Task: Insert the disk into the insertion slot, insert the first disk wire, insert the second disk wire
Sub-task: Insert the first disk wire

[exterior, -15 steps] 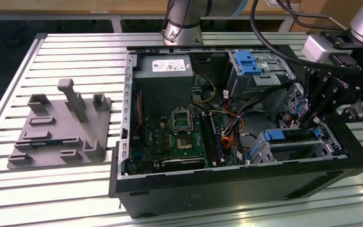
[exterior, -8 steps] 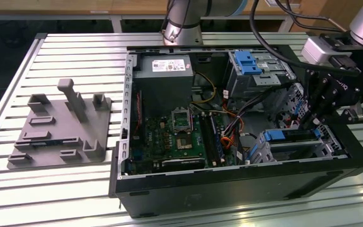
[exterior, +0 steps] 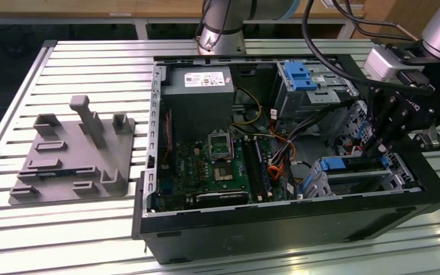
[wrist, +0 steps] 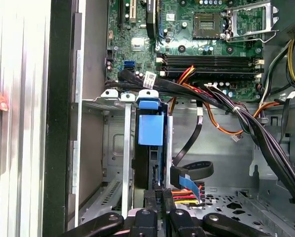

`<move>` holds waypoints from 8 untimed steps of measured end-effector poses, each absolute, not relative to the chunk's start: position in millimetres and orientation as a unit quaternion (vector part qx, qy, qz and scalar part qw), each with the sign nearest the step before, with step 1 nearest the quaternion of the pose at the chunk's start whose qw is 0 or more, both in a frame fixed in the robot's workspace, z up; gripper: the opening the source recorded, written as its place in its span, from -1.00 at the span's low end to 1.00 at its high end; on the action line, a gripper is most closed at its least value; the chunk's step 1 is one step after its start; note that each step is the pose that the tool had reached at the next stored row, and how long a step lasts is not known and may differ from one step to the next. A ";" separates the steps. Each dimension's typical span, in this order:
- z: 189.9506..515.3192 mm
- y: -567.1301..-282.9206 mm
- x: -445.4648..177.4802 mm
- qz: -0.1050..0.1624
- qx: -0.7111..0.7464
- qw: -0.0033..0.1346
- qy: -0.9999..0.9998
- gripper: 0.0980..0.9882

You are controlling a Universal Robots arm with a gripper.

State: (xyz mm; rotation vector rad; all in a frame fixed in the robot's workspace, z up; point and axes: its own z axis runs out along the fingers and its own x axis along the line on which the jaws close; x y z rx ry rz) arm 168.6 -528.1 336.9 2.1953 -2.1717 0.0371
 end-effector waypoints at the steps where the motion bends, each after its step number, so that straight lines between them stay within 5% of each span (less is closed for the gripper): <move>1: 336.6 -528.1 168.6 0.012 0.711 0.027 -0.703 -0.85; 8: 334.6 -528.3 168.6 0.012 0.711 0.027 -0.703 -0.85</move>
